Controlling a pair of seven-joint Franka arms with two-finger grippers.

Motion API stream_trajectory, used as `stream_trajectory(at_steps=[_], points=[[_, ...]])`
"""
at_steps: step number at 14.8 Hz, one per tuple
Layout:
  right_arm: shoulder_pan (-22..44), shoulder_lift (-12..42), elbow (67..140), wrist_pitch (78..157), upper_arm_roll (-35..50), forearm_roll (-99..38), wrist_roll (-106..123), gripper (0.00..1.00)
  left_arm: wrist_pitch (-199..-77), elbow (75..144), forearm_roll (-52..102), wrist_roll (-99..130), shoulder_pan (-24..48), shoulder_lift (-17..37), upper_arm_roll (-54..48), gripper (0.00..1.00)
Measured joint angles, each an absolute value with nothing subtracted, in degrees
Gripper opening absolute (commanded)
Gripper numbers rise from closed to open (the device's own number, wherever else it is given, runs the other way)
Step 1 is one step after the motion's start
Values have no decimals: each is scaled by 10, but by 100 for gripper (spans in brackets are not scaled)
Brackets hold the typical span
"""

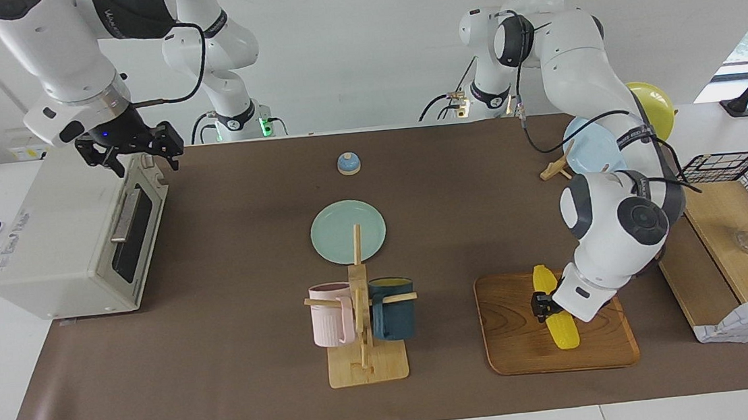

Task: Put corn in oven
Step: 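Lift the corn off the wooden tray toward the green plate, then lower the corn onto the green plate and open the left gripper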

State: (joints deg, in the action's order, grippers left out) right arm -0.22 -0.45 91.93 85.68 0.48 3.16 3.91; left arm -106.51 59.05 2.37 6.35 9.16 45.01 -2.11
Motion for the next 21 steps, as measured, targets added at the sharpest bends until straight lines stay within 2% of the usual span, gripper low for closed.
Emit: stream_trajectory(at_steps=[2, 5, 8, 11, 13, 15, 19, 21], points=[[-2, -4, 919, 857, 5, 32, 39, 100, -1045, 637, 25, 113, 95, 381, -25, 0], [-2, -4, 919, 857, 5, 32, 39, 100, -1039, 794, 40, 181, 117, 226, -32, 0], [-2, -4, 919, 857, 5, 32, 39, 100, -1052, 957, 50, 264, 177, 79, -35, 0], [-2, -4, 919, 857, 5, 32, 39, 100, -1108, 1079, 52, 363, 263, -6, -37, 0], [-2, -4, 919, 857, 5, 32, 39, 100, -1151, 1125, 52, 407, 311, -23, -37, 0], [-2, -4, 919, 857, 5, 32, 39, 100, -1193, 1150, 52, 443, 354, -17, -37, 0], [-2, -4, 919, 857, 5, 32, 39, 100, -1315, 1161, 52, 506, 428, 52, -37, 0], [-2, -4, 919, 857, 5, 32, 39, 100, -1354, 1156, 52, 511, 440, 89, -36, 0]])
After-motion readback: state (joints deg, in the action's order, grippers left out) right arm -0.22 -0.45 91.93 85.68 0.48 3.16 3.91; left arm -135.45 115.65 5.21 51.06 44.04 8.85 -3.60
